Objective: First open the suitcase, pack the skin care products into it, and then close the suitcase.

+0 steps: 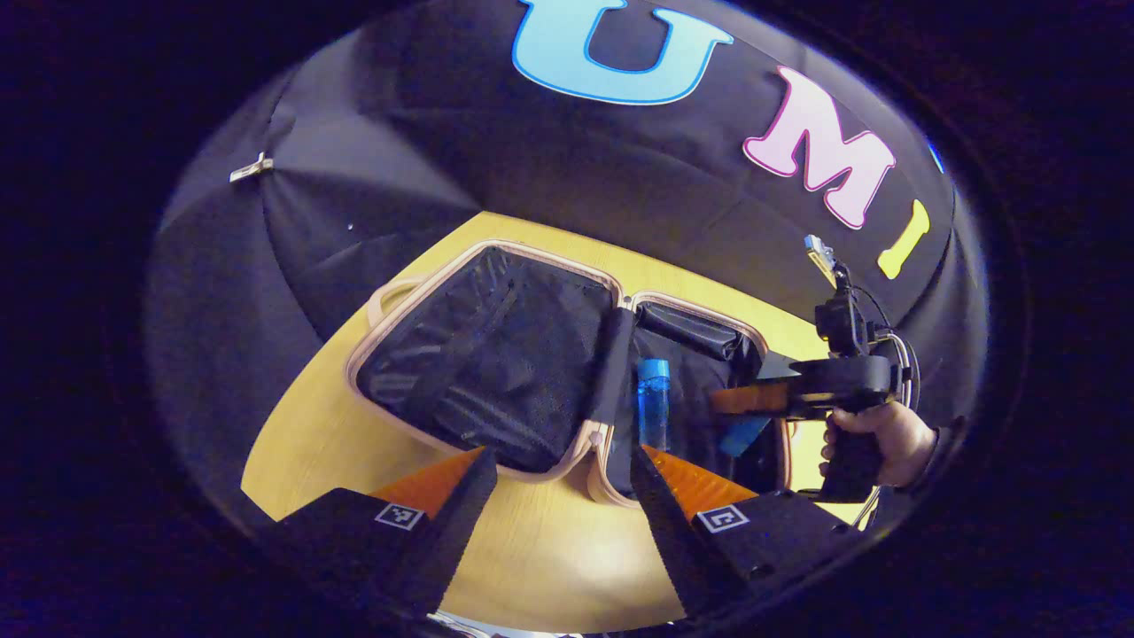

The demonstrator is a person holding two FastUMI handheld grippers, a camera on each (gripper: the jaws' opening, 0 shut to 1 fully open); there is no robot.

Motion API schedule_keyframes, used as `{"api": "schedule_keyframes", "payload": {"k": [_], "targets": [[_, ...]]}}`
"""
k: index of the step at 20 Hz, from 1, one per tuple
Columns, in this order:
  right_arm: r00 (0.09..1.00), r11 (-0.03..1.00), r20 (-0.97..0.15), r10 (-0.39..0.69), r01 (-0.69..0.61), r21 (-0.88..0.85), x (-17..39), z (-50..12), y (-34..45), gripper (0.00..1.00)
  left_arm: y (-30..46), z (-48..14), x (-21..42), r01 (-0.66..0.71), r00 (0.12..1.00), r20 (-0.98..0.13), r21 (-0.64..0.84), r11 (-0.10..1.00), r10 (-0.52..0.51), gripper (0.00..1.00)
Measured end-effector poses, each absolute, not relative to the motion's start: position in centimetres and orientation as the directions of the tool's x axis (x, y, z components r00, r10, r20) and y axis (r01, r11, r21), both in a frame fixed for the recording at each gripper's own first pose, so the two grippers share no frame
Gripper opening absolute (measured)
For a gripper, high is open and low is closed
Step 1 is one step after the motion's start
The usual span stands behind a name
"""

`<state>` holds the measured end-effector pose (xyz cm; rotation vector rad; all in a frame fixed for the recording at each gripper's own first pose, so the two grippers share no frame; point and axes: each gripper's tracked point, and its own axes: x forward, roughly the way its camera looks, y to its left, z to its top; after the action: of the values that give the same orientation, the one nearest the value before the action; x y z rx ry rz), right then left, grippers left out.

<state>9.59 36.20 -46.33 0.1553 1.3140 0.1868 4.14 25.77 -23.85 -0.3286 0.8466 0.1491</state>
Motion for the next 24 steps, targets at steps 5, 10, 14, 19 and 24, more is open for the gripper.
{"api": "schedule_keyframes", "payload": {"k": [5,10,14,19,24], "targets": [[0.279,0.981,-0.941,0.192,-0.071,0.179,9.9,-45.2,36.1,0.45,27.2,-23.5,3.2,-0.288,0.675,-0.735,-0.194,0.938,0.055,0.96],[0.446,0.972,-0.864,0.235,-0.109,0.208,11.0,-38.8,34.8,0.99,34.1,-21.3,5.4,-0.368,0.729,-0.654,-0.123,0.922,0.203,0.96],[0.576,0.956,-0.764,0.289,-0.138,0.258,10.6,-32.4,32.3,0.98,40.9,-20.5,9.8,-0.423,0.766,-0.597,-0.189,0.886,0.238,0.95],[0.690,0.962,-0.670,0.275,-0.202,0.187,8.5,-27.4,27.3,0.98,48.5,-21.7,16.5,-0.487,0.813,-0.533,-0.401,0.776,0.235,0.94],[0.672,0.973,-0.705,0.228,-0.178,0.146,5.5,-26.9,22.9,0.98,53.2,-27.3,18.3,-0.587,0.744,-0.638,-0.481,0.652,0.199,0.93]]}}
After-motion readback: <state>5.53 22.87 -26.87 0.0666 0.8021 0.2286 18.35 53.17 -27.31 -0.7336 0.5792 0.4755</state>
